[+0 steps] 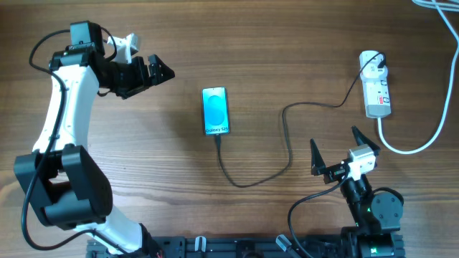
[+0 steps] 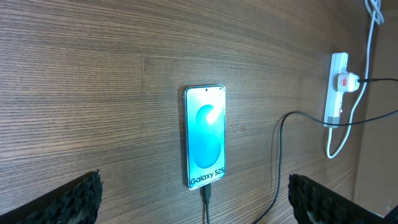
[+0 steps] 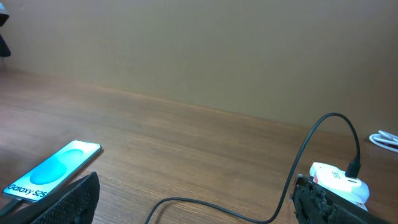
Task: Plug charger to phone and switch on socket
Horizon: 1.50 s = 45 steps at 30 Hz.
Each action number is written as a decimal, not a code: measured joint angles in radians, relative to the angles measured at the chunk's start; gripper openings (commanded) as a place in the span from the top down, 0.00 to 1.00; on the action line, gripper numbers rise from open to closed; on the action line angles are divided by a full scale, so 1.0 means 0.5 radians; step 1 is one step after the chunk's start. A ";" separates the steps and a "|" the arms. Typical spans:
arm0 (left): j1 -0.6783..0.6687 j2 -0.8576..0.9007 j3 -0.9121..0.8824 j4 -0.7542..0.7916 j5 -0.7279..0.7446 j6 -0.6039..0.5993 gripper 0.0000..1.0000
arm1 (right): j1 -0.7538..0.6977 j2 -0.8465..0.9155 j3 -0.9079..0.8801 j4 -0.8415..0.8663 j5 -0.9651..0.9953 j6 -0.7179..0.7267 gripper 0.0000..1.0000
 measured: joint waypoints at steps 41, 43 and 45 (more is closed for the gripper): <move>-0.575 -0.882 -0.867 1.407 -0.690 0.121 0.00 | 0.000 -0.006 0.000 0.000 0.006 0.000 0.00; -0.575 -0.904 -0.987 1.437 -0.696 0.121 0.00 | 0.000 -0.006 0.000 0.000 0.006 0.000 0.00; -0.575 -0.915 -1.059 1.371 -0.697 0.121 0.00 | 0.000 -0.006 0.000 0.000 0.006 0.000 0.00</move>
